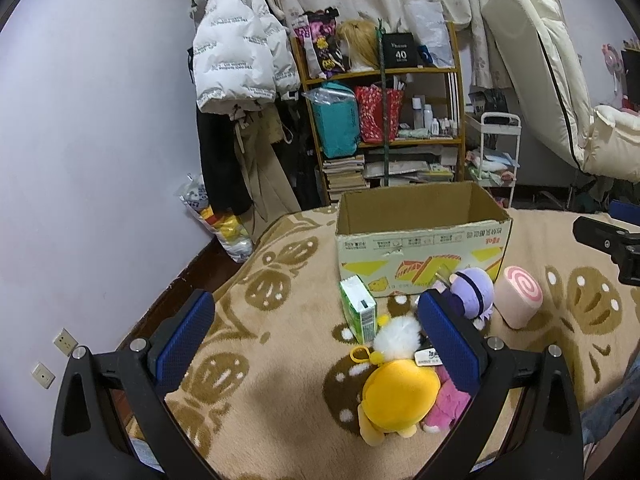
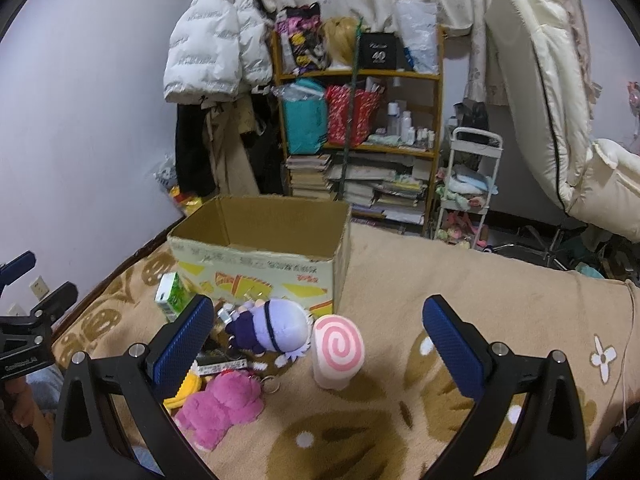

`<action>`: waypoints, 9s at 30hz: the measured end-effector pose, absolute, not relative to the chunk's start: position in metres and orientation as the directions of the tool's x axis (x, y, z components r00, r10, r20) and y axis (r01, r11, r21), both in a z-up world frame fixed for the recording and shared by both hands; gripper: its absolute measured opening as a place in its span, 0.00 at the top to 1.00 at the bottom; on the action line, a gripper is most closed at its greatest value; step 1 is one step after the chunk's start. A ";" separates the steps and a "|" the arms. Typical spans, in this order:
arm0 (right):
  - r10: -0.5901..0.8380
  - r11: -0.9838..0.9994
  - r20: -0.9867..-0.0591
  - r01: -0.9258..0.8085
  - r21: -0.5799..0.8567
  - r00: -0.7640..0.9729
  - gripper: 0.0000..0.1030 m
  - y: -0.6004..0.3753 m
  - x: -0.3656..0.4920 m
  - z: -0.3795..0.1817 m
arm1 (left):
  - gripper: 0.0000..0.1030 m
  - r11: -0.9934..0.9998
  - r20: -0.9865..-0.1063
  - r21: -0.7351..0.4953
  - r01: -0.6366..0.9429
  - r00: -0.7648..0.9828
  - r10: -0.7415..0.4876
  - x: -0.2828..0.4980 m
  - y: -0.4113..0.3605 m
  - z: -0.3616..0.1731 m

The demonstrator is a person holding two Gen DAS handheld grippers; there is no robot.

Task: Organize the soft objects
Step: 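Lower the left tool onto the yellow plush while the right tool approaches the pink bear, then close the left tool on the yellow plush while the right tool grasps the pink bear, then lift the yellow plush and pink bear and carry both over the box, then open both tools to drop the yellow plush and pink bear into the box, then move the left tool to the green tissue pack while the right tool approaches the pink swirl cushion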

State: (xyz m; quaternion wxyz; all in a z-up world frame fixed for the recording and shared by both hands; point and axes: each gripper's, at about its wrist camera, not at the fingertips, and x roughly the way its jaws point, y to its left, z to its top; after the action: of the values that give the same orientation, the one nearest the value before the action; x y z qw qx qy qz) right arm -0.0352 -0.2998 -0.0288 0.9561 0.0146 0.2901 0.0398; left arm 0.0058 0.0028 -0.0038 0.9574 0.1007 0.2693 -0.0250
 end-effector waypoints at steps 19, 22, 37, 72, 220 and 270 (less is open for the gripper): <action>0.164 0.984 -0.774 -0.153 0.087 0.611 0.00 -0.259 0.018 -0.069 | 0.03 0.959 -0.775 0.144 0.243 0.630 -0.043 0.047 -0.027 -0.063; 0.165 0.983 -0.800 -0.158 0.089 0.577 0.00 -0.255 0.025 -0.079 | 0.03 0.960 -0.801 0.130 0.250 0.596 -0.046 0.053 -0.029 -0.072; 0.161 0.979 -0.870 -0.184 0.082 0.467 0.00 -0.243 0.040 -0.115 | 0.03 0.954 -0.884 0.082 0.289 0.463 -0.064 0.065 -0.036 -0.104; 0.252 0.954 -0.921 -0.234 0.185 0.297 0.24 -0.227 0.059 -0.182 | 0.03 0.970 -0.962 -0.025 0.243 0.257 -0.089 0.094 -0.038 -0.161; 0.209 0.963 -0.508 -0.085 0.257 0.836 0.62 -0.310 0.135 -0.031 | 0.28 0.962 -0.527 -0.002 0.274 0.817 -0.234 0.200 -0.062 -0.017; 0.203 0.963 -0.574 -0.056 0.263 0.793 0.01 -0.308 0.072 -0.026 | 0.05 0.985 -0.668 0.005 0.174 0.733 -0.127 0.142 -0.005 -0.022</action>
State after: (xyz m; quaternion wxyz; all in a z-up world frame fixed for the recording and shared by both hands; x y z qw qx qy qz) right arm 0.0719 -0.3078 -0.0257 0.9396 0.1169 0.3141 0.0690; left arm 0.1415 -0.0045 -0.0219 0.9303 0.0336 0.3562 -0.0809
